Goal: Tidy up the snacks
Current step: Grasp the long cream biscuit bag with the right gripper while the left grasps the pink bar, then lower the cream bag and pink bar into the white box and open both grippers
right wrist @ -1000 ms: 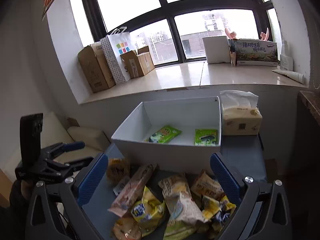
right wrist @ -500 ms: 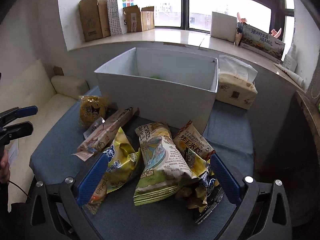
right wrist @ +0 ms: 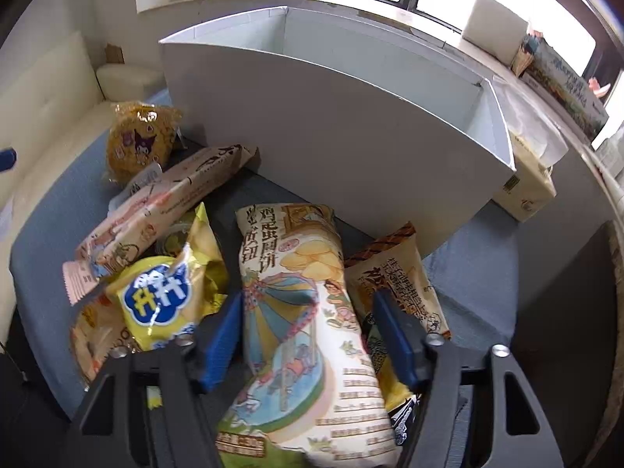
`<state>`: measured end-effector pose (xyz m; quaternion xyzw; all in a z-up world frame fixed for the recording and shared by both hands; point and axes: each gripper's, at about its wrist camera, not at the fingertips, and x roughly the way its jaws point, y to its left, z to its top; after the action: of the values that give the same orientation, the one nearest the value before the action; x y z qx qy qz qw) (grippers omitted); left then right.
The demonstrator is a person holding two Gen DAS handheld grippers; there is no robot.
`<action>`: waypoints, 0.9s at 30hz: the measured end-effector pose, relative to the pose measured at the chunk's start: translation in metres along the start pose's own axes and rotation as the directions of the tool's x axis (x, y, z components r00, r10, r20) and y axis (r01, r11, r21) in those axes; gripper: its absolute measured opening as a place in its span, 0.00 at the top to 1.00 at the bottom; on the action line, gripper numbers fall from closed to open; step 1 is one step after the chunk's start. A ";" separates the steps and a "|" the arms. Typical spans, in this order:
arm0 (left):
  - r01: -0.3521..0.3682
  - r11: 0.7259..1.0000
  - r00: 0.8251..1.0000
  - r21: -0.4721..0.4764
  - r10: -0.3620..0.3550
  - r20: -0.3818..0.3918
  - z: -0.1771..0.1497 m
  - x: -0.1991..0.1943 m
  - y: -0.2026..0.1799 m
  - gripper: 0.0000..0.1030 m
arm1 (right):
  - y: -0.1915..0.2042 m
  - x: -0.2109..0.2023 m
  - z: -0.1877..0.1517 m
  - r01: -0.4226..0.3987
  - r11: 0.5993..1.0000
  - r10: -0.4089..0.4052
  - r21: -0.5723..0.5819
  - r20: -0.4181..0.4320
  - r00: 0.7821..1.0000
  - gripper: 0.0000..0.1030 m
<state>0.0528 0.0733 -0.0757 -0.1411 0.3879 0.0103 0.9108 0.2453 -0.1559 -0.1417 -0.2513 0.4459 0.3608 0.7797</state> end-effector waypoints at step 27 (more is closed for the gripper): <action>-0.023 0.985 0.967 -0.171 -0.022 -0.252 0.040 0.146 -0.019 0.02 | -0.021 -0.116 -0.060 -0.243 0.925 0.148 0.293 0.310 0.939 0.57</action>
<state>0.1853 0.0524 -0.1484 -0.2192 0.4987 0.0258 0.8382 0.1917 -0.2510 -0.0664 -0.0184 0.4066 0.3907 0.8257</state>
